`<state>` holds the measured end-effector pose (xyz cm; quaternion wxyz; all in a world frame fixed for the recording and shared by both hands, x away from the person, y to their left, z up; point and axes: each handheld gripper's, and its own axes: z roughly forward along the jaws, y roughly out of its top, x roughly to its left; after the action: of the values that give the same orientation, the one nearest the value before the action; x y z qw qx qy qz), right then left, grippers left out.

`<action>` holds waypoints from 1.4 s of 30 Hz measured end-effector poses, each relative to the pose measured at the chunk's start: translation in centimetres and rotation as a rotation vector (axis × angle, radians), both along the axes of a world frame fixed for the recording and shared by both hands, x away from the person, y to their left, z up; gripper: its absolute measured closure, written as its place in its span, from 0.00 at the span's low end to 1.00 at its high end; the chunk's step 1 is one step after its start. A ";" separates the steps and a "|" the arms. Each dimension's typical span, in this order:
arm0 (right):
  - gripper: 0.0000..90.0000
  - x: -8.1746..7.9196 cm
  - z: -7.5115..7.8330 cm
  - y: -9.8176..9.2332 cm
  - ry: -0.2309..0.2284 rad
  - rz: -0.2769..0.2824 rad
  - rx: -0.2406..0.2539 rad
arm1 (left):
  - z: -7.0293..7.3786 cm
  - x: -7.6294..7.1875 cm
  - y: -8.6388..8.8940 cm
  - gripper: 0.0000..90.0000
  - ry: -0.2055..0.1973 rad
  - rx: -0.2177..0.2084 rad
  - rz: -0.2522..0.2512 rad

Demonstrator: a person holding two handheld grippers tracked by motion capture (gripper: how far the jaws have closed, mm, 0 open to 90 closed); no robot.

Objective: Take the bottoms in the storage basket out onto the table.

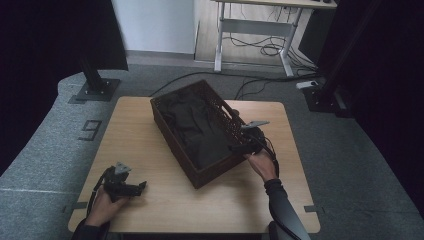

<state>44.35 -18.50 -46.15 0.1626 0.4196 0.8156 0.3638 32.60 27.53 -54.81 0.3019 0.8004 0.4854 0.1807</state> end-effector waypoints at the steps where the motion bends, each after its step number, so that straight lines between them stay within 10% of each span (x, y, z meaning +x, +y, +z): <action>1: 0.07 -0.1 0.0 -0.1 0.001 -0.001 0.002 | 0.0 0.0 0.0 0.00 0.000 0.000 0.000; 42: 0.08 -6.4 -0.4 -5.4 -0.036 -0.061 0.039 | 0.0 0.0 0.0 0.00 0.000 0.000 0.000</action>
<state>37.97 -23.95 -46.54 0.1801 0.4408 0.7920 0.3820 32.60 27.53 -54.81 0.3020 0.8003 0.4854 0.1809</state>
